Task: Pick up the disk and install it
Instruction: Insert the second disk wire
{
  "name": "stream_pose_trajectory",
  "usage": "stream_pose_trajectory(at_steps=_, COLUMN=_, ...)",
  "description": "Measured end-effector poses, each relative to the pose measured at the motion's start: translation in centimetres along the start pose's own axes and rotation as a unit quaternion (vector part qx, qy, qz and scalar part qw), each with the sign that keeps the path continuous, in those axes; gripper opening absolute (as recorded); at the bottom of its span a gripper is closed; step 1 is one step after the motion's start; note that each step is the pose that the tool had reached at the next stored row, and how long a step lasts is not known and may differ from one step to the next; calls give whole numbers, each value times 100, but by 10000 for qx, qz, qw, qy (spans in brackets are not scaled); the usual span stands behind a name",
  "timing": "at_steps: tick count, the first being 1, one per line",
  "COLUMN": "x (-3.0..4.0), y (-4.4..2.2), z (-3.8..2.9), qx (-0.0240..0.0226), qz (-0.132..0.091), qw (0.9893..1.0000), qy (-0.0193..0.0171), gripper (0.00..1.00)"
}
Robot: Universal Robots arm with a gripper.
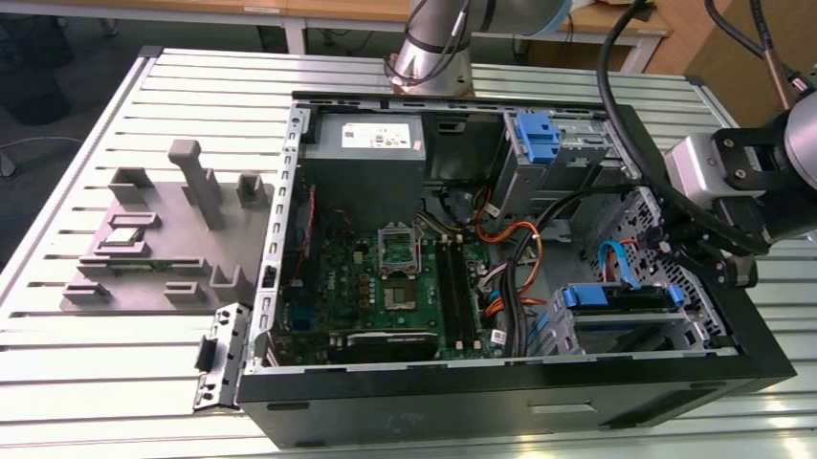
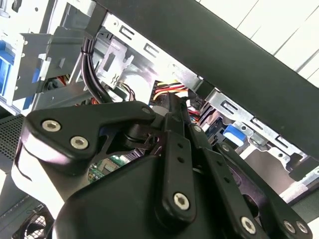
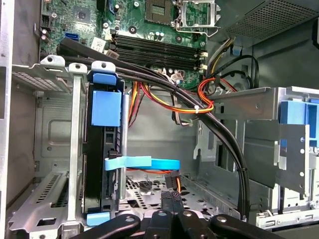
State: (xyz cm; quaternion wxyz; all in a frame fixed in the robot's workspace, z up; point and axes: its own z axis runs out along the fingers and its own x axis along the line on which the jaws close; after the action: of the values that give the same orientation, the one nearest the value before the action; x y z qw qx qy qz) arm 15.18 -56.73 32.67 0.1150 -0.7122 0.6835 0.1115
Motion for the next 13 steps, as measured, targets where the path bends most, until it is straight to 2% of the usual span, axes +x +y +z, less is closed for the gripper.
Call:
stream_pose_trajectory(at_steps=1, x=0, y=0, z=0, qx=0, qz=0, qw=10000, qy=0, gripper=11)
stream_pose_trajectory(at_steps=2, x=0, y=0, z=-1, qx=0, qz=0, qw=10000, qy=0, gripper=17)
stream_pose_trajectory(at_steps=3, x=1, y=0, z=-1, qx=0, qz=0, qw=10000, qy=0, gripper=17)
stream_pose_trajectory(at_steps=4, x=1, y=0, z=-1, qx=0, qz=0, qw=10000, qy=0, gripper=24)
stream_pose_trajectory(at_steps=5, x=1, y=0, z=-1, qx=0, qz=0, qw=10000, qy=0, gripper=24)
stream_pose_trajectory(at_steps=6, x=1, y=0, z=-1, qx=0, qz=0, qw=10000, qy=0, gripper=30)
stream_pose_trajectory(at_steps=8, x=2, y=0, z=-1, qx=0, qz=0, qw=10000, qy=2, gripper=30)
stream_pose_trajectory(at_steps=10, x=6, y=-3, z=-2, qx=-1, qz=1, qw=10000, qy=23, gripper=30)
stream_pose_trajectory(at_steps=12, x=5, y=-4, z=-2, qx=-2, qz=3, qw=10000, qy=82, gripper=30)
stream_pose_trajectory(at_steps=13, x=6, y=-5, z=-2, qx=-3, qz=3, qw=10000, qy=99, gripper=30)
